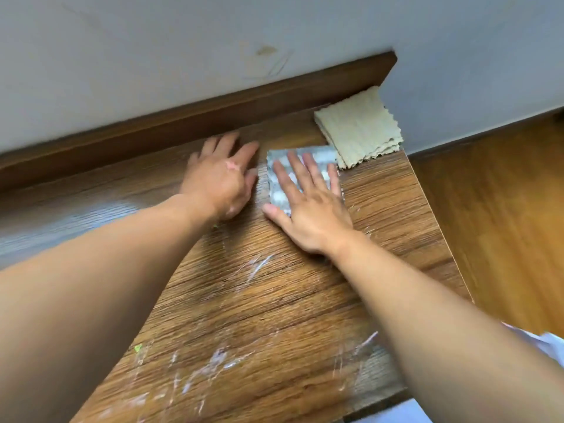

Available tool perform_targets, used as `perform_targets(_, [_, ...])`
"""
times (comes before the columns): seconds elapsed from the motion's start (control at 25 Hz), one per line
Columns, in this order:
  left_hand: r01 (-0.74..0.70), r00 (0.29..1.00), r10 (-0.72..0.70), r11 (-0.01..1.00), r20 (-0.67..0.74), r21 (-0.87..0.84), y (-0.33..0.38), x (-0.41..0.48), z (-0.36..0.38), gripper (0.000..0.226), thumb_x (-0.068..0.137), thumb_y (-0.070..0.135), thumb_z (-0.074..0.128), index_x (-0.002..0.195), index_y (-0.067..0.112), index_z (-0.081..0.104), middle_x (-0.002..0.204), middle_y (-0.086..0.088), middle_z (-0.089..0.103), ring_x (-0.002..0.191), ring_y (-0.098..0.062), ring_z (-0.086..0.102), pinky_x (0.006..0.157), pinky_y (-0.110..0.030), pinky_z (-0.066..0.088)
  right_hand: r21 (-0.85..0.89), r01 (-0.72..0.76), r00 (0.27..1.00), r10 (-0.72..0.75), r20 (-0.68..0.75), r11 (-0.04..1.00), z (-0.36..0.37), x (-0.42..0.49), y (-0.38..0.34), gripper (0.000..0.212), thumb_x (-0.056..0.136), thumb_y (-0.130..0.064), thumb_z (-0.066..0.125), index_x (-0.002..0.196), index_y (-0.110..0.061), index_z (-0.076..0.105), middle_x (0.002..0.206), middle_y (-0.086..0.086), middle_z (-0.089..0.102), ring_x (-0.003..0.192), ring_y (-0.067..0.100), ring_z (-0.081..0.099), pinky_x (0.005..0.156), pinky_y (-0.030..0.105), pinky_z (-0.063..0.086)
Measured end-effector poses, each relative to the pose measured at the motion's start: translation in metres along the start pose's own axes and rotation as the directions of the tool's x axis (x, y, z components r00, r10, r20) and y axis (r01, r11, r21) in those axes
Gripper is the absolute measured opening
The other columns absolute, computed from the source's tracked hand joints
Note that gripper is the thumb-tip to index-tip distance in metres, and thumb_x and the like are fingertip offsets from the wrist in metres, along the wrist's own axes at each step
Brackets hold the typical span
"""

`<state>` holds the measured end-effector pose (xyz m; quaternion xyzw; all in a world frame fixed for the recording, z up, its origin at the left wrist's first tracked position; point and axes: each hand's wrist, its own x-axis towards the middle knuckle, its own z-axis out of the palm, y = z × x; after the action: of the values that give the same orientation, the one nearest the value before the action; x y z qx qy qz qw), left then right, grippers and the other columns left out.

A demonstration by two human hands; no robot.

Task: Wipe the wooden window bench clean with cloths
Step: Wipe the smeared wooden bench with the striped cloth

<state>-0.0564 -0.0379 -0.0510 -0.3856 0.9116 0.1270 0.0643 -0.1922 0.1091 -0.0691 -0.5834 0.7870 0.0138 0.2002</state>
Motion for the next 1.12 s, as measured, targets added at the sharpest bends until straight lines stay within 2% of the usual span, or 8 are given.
perform_targets(0.12, [-0.056, 0.997, 0.057, 0.998, 0.044, -0.025, 0.029, 0.007, 0.001, 0.060, 0.099, 0.053, 0.043, 0.155, 0.035, 0.028, 0.166, -0.006, 0.020, 0.150, -0.033, 0.019, 0.117, -0.056, 0.026, 0.000, -0.040, 0.999, 0.040, 0.004, 0.999, 0.030, -0.107, 0.009, 0.086, 0.093, -0.081, 0.010, 0.163, -0.033, -0.002, 0.171, -0.002, -0.014, 0.156, 0.020, -0.018, 0.124, 0.055, -0.009])
perform_targets(0.28, [0.031, 0.986, -0.028, 0.999, 0.163, -0.018, 0.055, 0.019, 0.004, 0.072, 0.099, 0.064, 0.033, 0.160, 0.034, 0.010, 0.170, -0.006, 0.002, 0.155, -0.033, 0.002, 0.120, -0.061, 0.009, -0.023, -0.101, 0.992, 0.102, 0.078, 0.995, 0.051, -0.188, 0.013, 0.088, 0.095, -0.083, 0.017, 0.164, -0.030, 0.003, 0.172, -0.001, -0.008, 0.158, 0.023, -0.009, 0.122, 0.057, -0.001])
perform_targets(0.4, [0.038, 0.975, -0.050, 0.997, 0.214, 0.060, 0.058, 0.023, 0.011, 0.077, 0.096, 0.070, 0.024, 0.160, 0.036, -0.004, 0.170, -0.002, -0.011, 0.155, -0.030, -0.012, 0.122, -0.060, 0.000, 0.031, -0.221, 0.975, 0.221, 0.012, 0.975, 0.031, -0.129, 0.032, 0.095, 0.088, -0.088, 0.007, 0.163, -0.031, -0.006, 0.171, -0.002, -0.015, 0.156, 0.021, -0.020, 0.123, 0.058, -0.007])
perform_targets(0.6, [0.049, 0.966, -0.071, 0.995, 0.250, 0.092, 0.051, 0.024, 0.016, 0.079, 0.093, 0.076, 0.016, 0.157, 0.041, -0.014, 0.168, 0.002, -0.023, 0.154, -0.027, -0.021, 0.121, -0.060, -0.008, 0.142, -0.502, 0.862, 0.507, 0.000, 0.853, -0.004, -0.036, 0.060, 0.099, 0.087, -0.087, 0.005, 0.162, -0.025, -0.012, 0.168, 0.001, -0.025, 0.152, 0.023, -0.029, 0.122, 0.059, -0.014])
perform_targets(0.8, [0.043, 0.987, -0.052, 0.997, 0.149, 0.064, 0.046, 0.016, 0.027, 0.078, 0.092, 0.077, 0.015, 0.158, 0.041, -0.006, 0.170, 0.000, -0.015, 0.155, -0.027, -0.018, 0.120, -0.060, -0.008, 0.146, -0.175, 0.985, 0.174, 0.022, 0.974, 0.042, -0.146, -0.023, 0.096, 0.091, -0.086, 0.017, 0.164, -0.028, -0.003, 0.170, 0.003, -0.015, 0.156, 0.024, -0.021, 0.122, 0.058, -0.008])
perform_targets(0.88, [0.033, 0.989, -0.043, 0.997, 0.140, 0.072, 0.051, 0.019, 0.027, 0.079, 0.092, 0.077, 0.014, 0.158, 0.040, -0.006, 0.170, 0.000, -0.014, 0.155, -0.027, -0.017, 0.120, -0.060, -0.007, 0.095, -0.142, 0.990, 0.139, 0.033, 0.985, 0.042, -0.158, -0.001, 0.093, 0.091, -0.087, 0.020, 0.163, -0.033, 0.000, 0.170, -0.001, -0.014, 0.157, 0.025, -0.014, 0.122, 0.056, -0.009])
perform_targets(1.0, [0.032, 0.981, -0.049, 0.995, 0.185, 0.091, 0.053, 0.024, 0.026, 0.079, 0.091, 0.078, 0.012, 0.157, 0.041, -0.011, 0.169, 0.000, -0.020, 0.154, -0.027, -0.021, 0.120, -0.060, -0.009, 0.068, -0.327, 0.944, 0.328, -0.015, 0.943, 0.011, -0.095, 0.072, 0.092, 0.087, -0.089, 0.010, 0.160, -0.037, -0.016, 0.167, -0.002, -0.029, 0.152, 0.021, -0.029, 0.122, 0.054, -0.017])
perform_targets(1.12, [0.038, 0.975, -0.059, 0.994, 0.215, 0.100, 0.048, 0.024, 0.026, 0.080, 0.090, 0.079, 0.010, 0.157, 0.042, -0.013, 0.168, 0.000, -0.023, 0.154, -0.027, -0.023, 0.120, -0.061, -0.009, 0.164, -0.482, 0.873, 0.488, 0.007, 0.861, -0.018, -0.035, 0.114, 0.098, 0.085, -0.090, 0.011, 0.160, -0.035, -0.017, 0.167, 0.000, -0.028, 0.152, 0.022, -0.029, 0.124, 0.054, -0.011])
